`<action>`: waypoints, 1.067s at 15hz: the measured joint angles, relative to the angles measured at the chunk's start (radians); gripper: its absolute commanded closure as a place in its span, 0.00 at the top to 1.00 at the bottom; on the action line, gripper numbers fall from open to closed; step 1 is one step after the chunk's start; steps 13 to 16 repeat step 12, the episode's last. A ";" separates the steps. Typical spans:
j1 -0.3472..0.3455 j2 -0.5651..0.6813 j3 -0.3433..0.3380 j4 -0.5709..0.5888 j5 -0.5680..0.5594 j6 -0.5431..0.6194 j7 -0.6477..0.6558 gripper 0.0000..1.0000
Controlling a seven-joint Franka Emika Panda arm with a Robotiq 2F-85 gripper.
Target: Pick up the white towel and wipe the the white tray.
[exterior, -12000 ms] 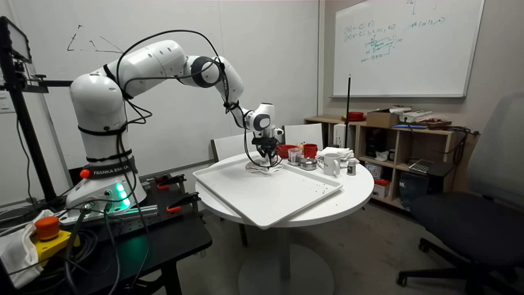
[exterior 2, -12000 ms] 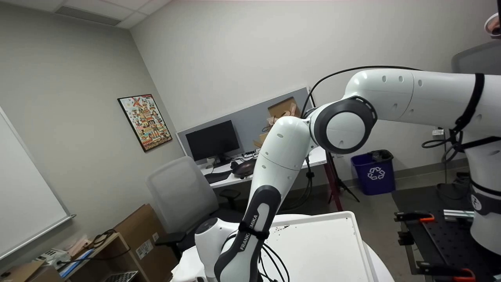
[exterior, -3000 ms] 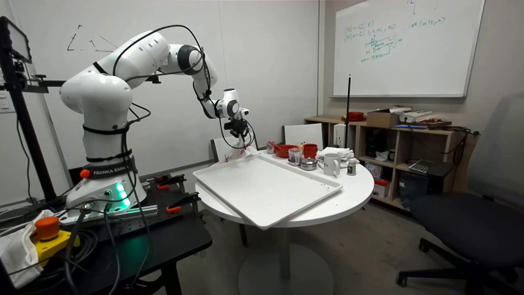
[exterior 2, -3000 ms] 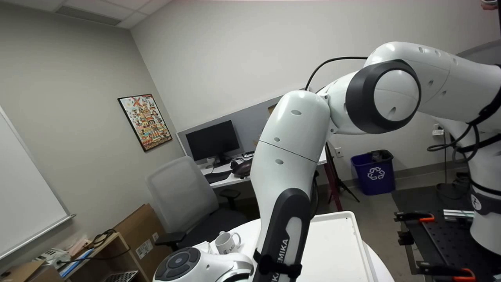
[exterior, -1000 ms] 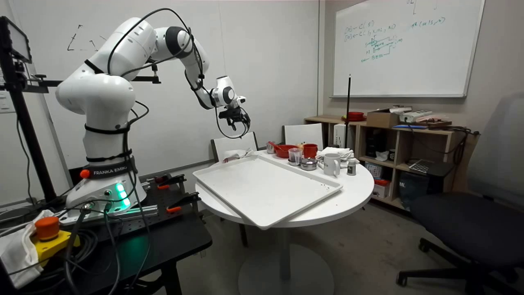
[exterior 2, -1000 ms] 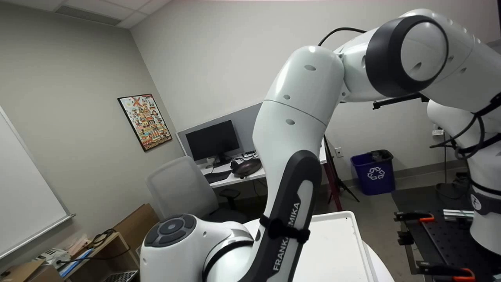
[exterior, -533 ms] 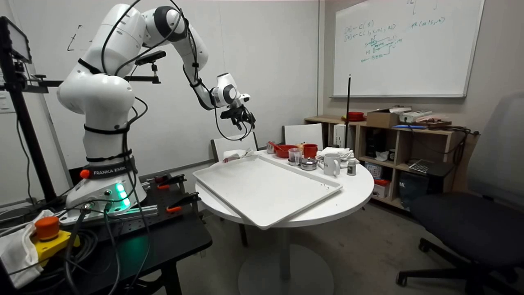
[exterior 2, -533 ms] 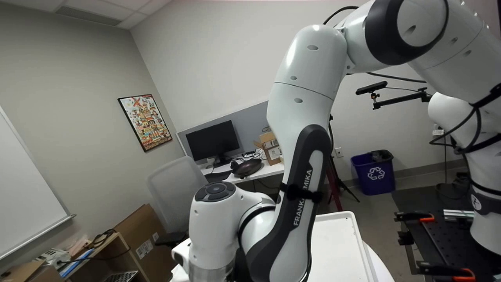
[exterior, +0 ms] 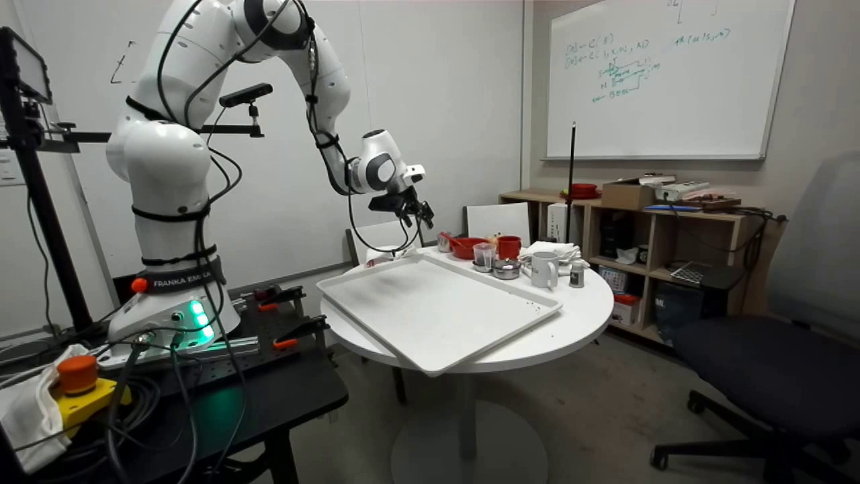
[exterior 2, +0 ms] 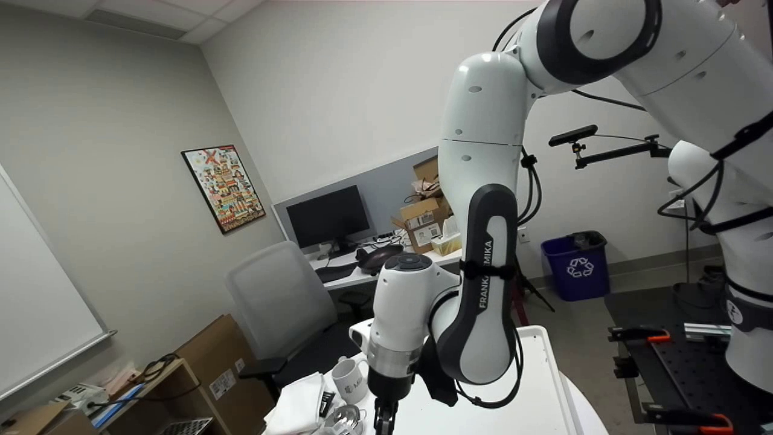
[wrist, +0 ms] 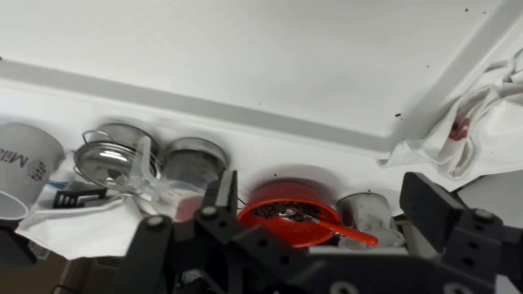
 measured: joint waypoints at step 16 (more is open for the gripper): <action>-0.215 -0.001 0.159 -0.081 0.034 0.089 -0.054 1.00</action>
